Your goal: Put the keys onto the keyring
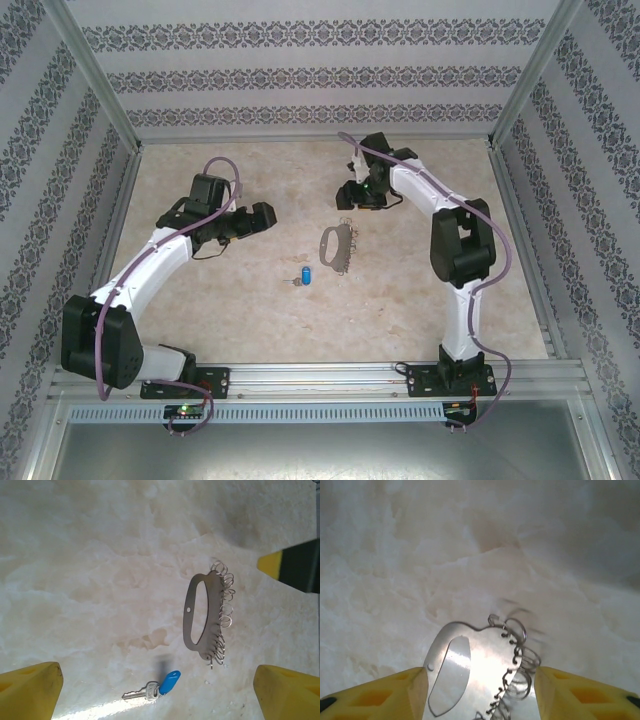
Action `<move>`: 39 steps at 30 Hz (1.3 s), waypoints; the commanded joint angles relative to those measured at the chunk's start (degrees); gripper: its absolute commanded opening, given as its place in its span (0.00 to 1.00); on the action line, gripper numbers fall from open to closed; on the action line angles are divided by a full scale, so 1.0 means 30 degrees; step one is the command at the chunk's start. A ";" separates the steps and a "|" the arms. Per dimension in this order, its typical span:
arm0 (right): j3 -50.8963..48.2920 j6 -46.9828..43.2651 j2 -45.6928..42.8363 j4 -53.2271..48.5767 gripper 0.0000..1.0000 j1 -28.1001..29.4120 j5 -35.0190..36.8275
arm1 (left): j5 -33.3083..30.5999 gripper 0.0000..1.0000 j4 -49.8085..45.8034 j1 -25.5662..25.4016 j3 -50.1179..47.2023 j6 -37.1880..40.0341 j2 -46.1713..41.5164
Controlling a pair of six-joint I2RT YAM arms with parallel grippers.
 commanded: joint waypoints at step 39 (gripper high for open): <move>0.2244 -0.1603 0.3852 -0.1685 0.37 0.0820 -0.0519 | -0.0400 0.96 -0.0130 -0.0242 0.0408 -0.0689 0.0931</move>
